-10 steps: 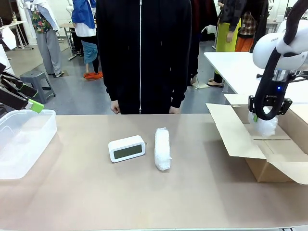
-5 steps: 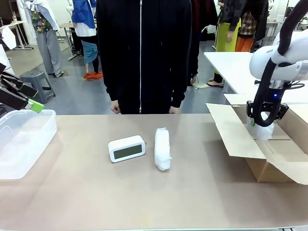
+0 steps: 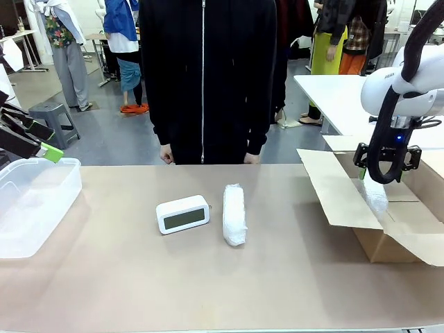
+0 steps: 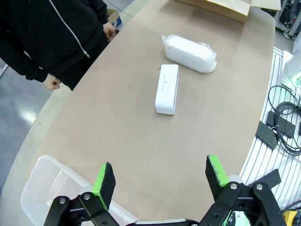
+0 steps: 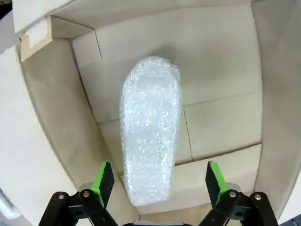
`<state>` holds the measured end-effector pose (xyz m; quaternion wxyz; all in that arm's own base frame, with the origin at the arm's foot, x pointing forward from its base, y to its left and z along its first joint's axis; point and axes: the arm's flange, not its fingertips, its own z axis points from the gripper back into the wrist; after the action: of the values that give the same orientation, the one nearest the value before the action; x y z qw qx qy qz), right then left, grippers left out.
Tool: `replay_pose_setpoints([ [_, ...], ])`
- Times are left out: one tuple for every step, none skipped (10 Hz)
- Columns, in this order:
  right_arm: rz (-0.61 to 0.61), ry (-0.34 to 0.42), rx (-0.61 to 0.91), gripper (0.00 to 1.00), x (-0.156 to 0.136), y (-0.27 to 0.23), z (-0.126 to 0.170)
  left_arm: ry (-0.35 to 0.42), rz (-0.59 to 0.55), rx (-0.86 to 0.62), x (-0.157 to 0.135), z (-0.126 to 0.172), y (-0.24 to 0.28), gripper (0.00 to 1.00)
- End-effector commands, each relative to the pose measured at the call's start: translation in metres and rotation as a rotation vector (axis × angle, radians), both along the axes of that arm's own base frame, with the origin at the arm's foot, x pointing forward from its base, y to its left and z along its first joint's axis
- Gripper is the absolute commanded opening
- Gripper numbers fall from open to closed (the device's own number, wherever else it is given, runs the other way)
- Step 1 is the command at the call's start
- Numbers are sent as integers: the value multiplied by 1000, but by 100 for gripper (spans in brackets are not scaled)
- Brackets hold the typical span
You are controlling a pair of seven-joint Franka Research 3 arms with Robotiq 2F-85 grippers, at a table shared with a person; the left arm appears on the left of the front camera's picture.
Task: Separate and place wrapped and unwrapped clocks.
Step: If the picked Digital clock is wrapped, place it in the Package Box ; if not, place it in the Organizing box.
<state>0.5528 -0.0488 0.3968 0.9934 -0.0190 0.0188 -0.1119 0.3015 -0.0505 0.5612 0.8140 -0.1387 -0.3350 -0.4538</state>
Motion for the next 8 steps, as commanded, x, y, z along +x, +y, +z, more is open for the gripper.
replay_pose_setpoints([
  [-21,24,-39,100,-1,0,8,0,-14,-8,1,-1,1,100],
  [-12,31,-29,100,-2,-1,14,0,-14,-8,1,-1,1,100],
  [3,20,-9,100,-7,-5,29,0,-14,-8,1,-1,1,100],
  [37,-8,-14,100,-18,-8,52,0,-14,-8,1,-1,1,100],
  [45,-46,-35,100,-32,-12,79,0,-14,-8,1,-1,1,100],
  [45,-75,-39,100,-48,-14,102,0,-14,-8,1,-1,1,100],
  [44,-95,-34,100,-64,-16,123,0,-14,-8,1,-1,1,100],
  [51,-114,-21,100,-80,-16,142,0,-14,-8,1,-1,1,100],
])
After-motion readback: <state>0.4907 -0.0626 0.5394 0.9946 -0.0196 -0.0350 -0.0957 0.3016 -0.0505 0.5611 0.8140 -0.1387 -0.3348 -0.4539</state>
